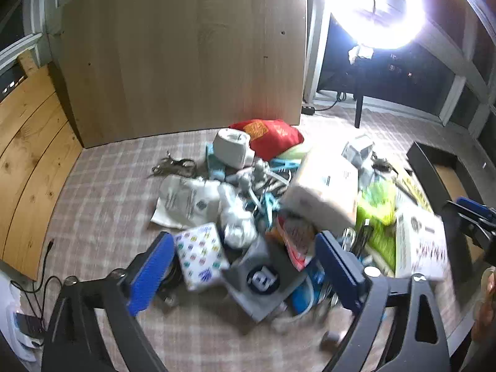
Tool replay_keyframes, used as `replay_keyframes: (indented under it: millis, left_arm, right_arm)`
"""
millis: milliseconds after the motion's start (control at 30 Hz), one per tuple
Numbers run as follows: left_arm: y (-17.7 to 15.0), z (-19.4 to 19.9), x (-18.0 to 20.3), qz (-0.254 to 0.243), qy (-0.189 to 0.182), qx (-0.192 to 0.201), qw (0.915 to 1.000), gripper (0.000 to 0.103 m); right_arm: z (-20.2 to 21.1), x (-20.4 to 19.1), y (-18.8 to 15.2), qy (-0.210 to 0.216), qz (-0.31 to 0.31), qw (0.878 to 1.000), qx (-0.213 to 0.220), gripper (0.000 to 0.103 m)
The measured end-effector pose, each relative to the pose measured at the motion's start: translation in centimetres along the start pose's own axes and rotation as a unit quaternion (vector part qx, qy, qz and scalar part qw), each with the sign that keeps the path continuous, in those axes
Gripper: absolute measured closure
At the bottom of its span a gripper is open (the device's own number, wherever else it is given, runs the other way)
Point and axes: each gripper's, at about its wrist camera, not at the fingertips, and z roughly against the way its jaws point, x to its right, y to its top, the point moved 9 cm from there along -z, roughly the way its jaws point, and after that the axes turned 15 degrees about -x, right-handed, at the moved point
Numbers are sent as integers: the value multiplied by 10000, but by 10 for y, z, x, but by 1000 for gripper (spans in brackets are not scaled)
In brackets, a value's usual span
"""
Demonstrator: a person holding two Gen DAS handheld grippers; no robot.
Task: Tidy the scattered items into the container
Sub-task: 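Grasp the orange barcode package from the pile with the right gripper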
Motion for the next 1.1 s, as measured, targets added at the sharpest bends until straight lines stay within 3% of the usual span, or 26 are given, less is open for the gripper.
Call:
replay_keyframes:
  millis: [167, 233, 333, 533, 633, 700, 933, 1100]
  left_arm:
    - [38, -18, 17, 122, -342, -296, 9989, 25]
    - [48, -29, 22, 141, -365, -445, 9982, 37]
    - [61, -45, 30, 92, -308, -640, 9974, 48]
    - [71, -74, 46, 95, -733, -1103, 9911, 49]
    - [73, -89, 52, 57, -745, -1312, 9885, 49]
    - [72, -96, 57, 73, -1021, -1493, 9835, 49]
    - [71, -106, 65, 220, -1468, -1645, 9751, 61]
    - [69, -102, 64, 376, -1637, -1649, 9719, 63]
  right_arm:
    - [-31, -15, 34, 570, 9, 9972, -489, 44]
    - [-45, -20, 40, 576, 87, 9963, -625, 49]
    - [-67, -22, 45, 660, 53, 9933, -947, 61]
    - [-106, -11, 47, 1086, -568, 9833, -1346, 64]
    - [-118, -11, 48, 1234, -599, 9791, -1504, 65]
    - [-123, -13, 49, 1358, -628, 9760, -1582, 65]
    - [-139, -20, 52, 2143, -1015, 9534, -1866, 65]
    - [-135, -26, 53, 2368, -1099, 9480, -1822, 65]
